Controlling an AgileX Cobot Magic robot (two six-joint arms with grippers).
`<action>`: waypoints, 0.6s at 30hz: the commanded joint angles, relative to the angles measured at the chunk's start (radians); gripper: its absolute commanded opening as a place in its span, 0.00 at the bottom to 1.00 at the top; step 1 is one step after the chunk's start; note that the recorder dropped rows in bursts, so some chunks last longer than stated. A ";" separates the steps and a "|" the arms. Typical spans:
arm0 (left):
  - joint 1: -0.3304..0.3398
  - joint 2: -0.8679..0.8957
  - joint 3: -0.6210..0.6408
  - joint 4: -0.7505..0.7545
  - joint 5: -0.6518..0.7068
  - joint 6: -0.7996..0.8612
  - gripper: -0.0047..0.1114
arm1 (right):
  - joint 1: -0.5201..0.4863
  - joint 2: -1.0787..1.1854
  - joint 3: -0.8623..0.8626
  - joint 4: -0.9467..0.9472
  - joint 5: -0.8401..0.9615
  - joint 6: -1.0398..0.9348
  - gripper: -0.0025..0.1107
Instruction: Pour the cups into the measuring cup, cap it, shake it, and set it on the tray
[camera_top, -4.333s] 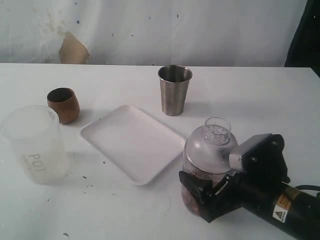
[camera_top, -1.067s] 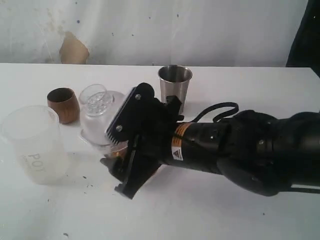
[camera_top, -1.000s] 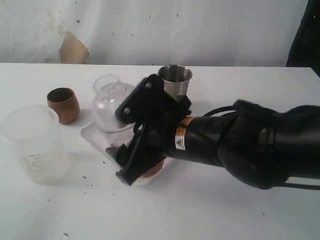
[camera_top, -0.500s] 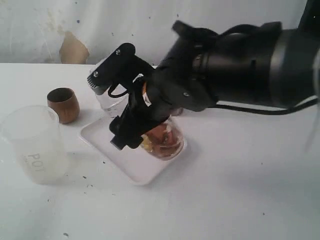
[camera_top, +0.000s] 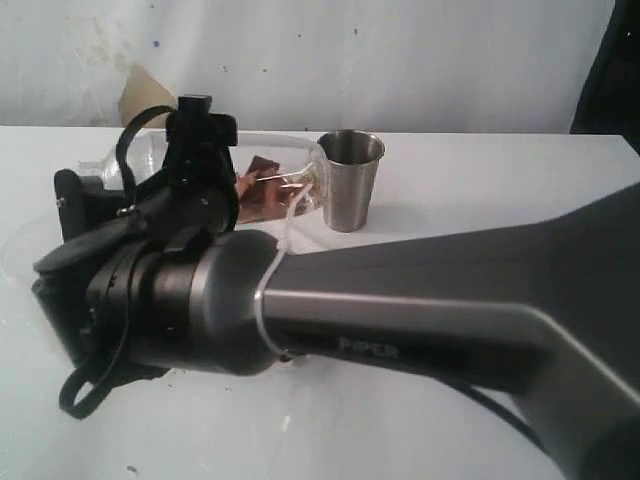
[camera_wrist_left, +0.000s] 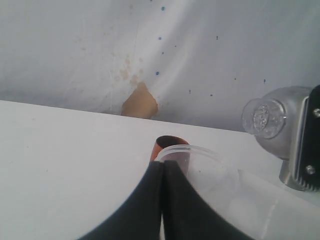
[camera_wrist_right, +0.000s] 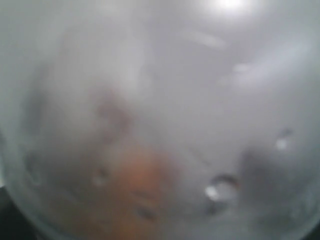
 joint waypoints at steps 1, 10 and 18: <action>0.000 -0.003 0.006 -0.003 -0.002 0.000 0.04 | 0.015 0.029 -0.039 -0.164 0.082 -0.060 0.02; 0.000 -0.003 0.006 -0.003 -0.002 0.000 0.04 | 0.018 0.105 -0.077 -0.286 0.088 -0.157 0.02; 0.000 -0.003 0.006 -0.003 -0.002 0.000 0.04 | 0.018 0.184 -0.190 -0.351 0.088 -0.257 0.02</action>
